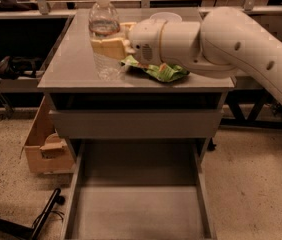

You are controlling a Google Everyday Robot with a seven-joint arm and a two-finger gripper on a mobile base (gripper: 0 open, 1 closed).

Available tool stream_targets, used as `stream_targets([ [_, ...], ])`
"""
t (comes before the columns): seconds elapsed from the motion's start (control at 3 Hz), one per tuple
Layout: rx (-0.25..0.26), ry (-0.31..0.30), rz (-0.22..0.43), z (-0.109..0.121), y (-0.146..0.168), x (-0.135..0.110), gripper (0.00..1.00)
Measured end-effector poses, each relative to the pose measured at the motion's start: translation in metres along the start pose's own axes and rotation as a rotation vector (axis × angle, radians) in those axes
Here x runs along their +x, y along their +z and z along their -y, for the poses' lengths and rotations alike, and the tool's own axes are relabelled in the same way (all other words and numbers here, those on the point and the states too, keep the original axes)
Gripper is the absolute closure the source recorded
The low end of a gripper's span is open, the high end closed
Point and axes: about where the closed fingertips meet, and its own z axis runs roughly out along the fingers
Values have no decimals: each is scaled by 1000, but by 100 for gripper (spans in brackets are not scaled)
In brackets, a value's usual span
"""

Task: Pick water bottle from middle drawer and place on counter

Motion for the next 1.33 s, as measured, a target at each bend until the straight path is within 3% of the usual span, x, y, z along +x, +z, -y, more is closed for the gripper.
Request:
stream_targets([
  [0.33, 141, 6, -73, 56, 29, 3, 100],
  [0.67, 171, 60, -83, 77, 94, 16, 100],
  [1.0, 59, 71, -41, 39, 213, 9, 100],
  [1.33, 8, 68, -17, 20, 263, 3, 100],
])
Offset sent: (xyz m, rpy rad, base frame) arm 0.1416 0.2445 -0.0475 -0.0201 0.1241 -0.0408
